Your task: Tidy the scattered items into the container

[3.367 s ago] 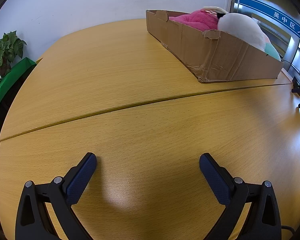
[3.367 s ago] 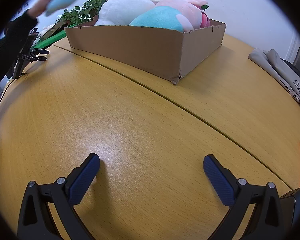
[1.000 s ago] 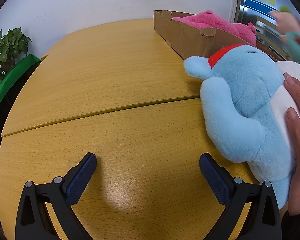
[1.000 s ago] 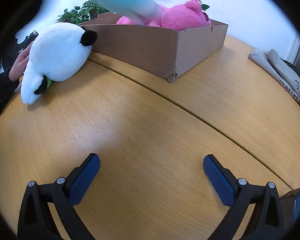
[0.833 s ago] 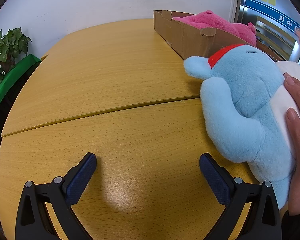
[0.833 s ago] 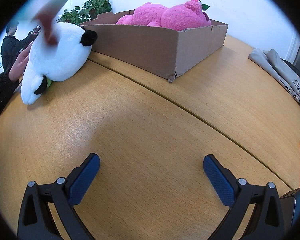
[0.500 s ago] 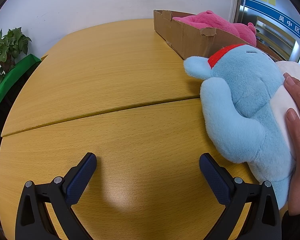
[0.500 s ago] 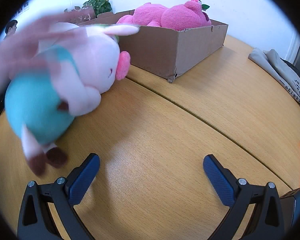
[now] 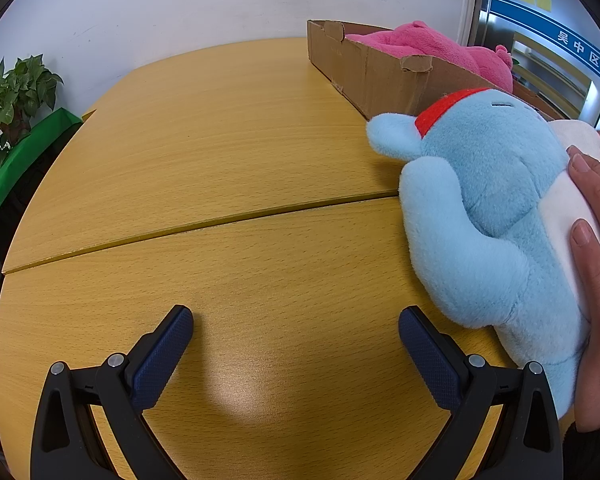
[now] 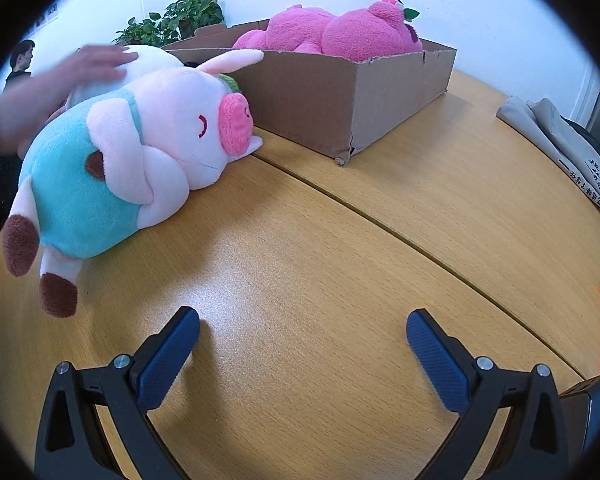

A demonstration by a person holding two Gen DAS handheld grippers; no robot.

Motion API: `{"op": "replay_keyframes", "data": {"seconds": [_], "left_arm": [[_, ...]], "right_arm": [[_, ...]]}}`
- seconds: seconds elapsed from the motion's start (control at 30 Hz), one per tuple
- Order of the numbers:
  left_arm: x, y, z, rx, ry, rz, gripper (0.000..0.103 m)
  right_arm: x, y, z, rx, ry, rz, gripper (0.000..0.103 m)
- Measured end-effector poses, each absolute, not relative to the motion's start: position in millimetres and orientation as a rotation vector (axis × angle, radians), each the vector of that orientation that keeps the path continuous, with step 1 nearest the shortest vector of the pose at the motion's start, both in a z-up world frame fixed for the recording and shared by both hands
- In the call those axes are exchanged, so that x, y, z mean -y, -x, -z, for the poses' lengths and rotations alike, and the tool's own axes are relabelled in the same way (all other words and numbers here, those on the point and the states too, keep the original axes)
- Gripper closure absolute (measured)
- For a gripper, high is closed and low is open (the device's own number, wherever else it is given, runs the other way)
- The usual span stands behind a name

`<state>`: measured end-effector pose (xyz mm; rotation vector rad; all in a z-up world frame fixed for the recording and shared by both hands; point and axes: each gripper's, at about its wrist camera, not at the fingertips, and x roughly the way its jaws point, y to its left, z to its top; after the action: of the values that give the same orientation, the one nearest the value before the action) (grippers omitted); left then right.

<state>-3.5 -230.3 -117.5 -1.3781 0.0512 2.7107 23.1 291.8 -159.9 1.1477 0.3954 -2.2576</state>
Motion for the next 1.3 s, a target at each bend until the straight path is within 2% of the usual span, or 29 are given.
{"op": "replay_keyframes", "data": {"seconds": [1.3], "left_arm": [[230.8, 3.4, 118.1, -0.051, 1.379, -2.709, 0.000]], "right_arm": [[-292.0, -19.9, 159.7, -0.393, -1.151, 2.255, 0.000]]}}
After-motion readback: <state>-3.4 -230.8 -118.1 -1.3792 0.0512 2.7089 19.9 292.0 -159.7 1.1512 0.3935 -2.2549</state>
